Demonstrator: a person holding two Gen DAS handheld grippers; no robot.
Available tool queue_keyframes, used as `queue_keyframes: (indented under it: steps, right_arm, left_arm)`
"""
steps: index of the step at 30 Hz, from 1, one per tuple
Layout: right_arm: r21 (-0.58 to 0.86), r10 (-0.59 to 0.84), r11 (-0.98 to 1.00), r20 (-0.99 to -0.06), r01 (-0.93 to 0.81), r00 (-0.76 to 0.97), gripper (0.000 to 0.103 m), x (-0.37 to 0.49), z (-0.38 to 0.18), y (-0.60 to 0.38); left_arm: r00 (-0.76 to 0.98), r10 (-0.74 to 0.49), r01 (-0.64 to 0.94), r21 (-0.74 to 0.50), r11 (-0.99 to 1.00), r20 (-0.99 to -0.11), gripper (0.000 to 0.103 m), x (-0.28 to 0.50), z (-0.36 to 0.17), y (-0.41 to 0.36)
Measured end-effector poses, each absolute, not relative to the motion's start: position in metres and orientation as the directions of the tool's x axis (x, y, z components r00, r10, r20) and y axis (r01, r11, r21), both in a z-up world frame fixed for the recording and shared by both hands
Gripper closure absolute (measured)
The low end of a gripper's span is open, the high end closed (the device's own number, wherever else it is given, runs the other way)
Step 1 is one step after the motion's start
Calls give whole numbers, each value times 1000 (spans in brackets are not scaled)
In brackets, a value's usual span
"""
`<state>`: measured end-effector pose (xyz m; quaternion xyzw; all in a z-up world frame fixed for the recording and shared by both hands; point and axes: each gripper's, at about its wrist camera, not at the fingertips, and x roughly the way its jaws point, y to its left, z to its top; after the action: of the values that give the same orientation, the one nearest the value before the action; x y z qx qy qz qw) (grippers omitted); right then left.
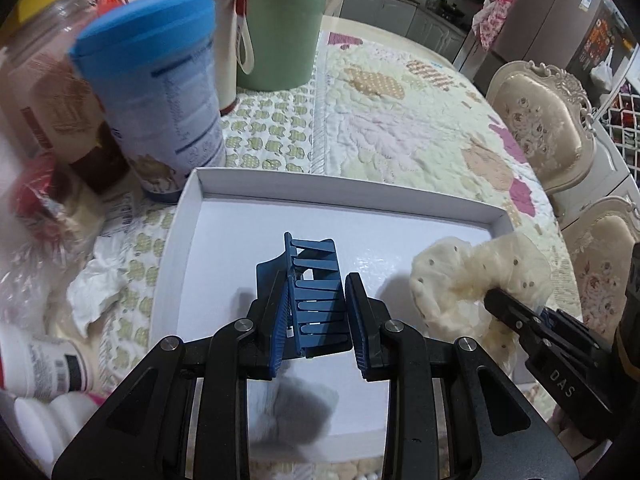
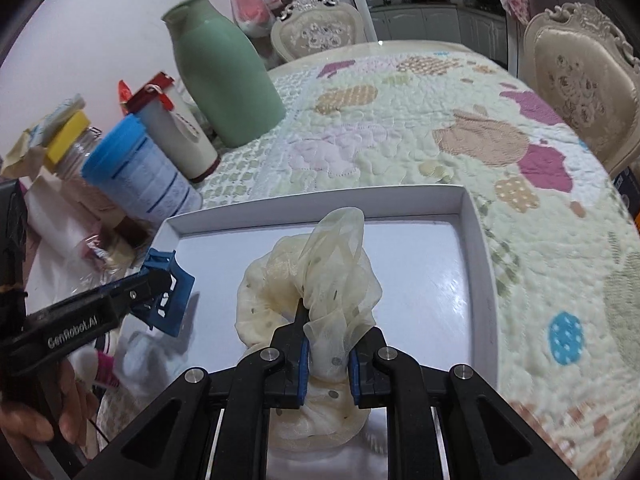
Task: Organize jewelry
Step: 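Carry the clip and scrunchie into the white tray and open both grippers, then lift both open grippers out of the tray back over the bracelets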
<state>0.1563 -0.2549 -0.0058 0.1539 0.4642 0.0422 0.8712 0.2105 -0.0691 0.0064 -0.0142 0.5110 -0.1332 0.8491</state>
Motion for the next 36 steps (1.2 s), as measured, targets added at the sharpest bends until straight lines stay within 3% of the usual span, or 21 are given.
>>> queue_keyframes:
  steps: [4, 6, 8, 9, 11, 13, 15, 36]
  right_arm:
    - [294, 218, 954, -811, 57, 543, 89, 173, -20, -253]
    - [261, 198, 964, -822, 44, 534, 83, 178, -26, -250]
    - [227, 173, 973, -833, 40, 525, 56, 180, -30, -249]
    - [228, 172, 973, -830, 41, 530, 55, 179, -30, -251]
    - [244, 183, 969, -818, 40, 546, 55, 175, -27, -254]
    - [241, 181, 970, -810, 35, 557, 55, 170, -21, -256]
    - [233, 172, 972, -800, 34, 574, 54, 160, -12, -258]
    - [236, 164, 971, -740, 24, 652, 50, 43, 41, -225]
  left_arm:
    - [425, -226, 200, -153, 968, -876, 77, 220, -8, -71]
    - [429, -230, 196, -158, 968, -874, 77, 222, -11, -71]
    - [433, -215, 195, -142, 971, -875, 77, 223, -12, -73]
    - [436, -211, 195, -137, 971, -875, 76, 223, -12, -73]
    - [434, -200, 197, -124, 972, -878, 71, 223, -13, -73]
    - [436, -193, 192, -119, 974, -879, 51, 222, -13, -71]
    - [447, -197, 185, -126, 975, -873, 48, 219, -9, -68]
    - [607, -127, 178, -21, 984, -784, 47, 90, 53, -46]
